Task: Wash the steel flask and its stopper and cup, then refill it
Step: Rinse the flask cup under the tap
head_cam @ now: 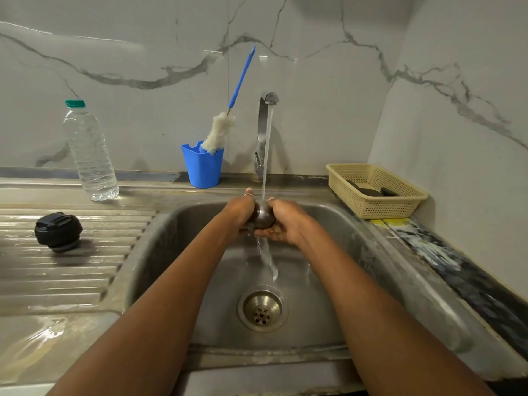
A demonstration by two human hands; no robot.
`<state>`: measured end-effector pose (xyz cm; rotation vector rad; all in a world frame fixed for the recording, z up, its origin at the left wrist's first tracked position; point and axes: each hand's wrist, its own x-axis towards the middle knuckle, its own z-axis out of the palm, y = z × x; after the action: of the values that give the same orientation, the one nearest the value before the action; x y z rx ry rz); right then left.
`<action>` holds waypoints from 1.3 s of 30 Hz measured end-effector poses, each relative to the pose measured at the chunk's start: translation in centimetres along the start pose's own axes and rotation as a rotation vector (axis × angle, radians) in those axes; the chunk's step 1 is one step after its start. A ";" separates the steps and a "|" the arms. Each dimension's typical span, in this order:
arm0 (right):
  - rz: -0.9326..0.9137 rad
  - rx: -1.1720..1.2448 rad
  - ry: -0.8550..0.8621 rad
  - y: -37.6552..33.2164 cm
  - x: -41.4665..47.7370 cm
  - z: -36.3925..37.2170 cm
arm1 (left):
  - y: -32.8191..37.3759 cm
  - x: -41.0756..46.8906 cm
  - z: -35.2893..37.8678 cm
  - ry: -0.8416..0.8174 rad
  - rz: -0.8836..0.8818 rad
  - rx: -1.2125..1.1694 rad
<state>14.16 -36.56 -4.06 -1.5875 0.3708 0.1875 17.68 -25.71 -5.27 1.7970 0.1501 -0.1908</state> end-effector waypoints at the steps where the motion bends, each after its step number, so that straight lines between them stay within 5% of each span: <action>1: 0.027 0.030 0.000 0.0 0.2 -0.1 | 0.0 0.0 0.1 -0.020 0.029 0.015; 7: 0.055 0.215 0.006 -0.1 0.3 -1.2 | -0.5 0.5 0.1 -0.167 0.291 0.152; 12: -0.066 0.241 -0.033 -0.1 0.7 -0.9 | -0.3 0.5 -0.1 -0.111 0.359 0.070; 19: -0.313 -0.275 -0.158 0.0 -0.7 0.1 | -0.2 0.4 -0.6 -0.016 -0.087 -0.301; 25: -0.422 -0.287 0.058 0.1 0.5 0.4 | -0.1 -0.3 -0.8 -0.165 0.029 -0.203; 30: -0.418 -0.219 0.054 0.3 0.8 -0.1 | -0.2 -0.1 -0.4 -0.233 0.151 -0.171; 39: -0.617 -0.693 -0.088 -0.1 0.2 -0.4 | 0.0 0.1 -1.0 -0.130 -0.194 -0.314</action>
<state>14.35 -37.01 -4.01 -2.2859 -0.3028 -0.1084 17.86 -24.77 -5.11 1.4526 0.2480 -0.3998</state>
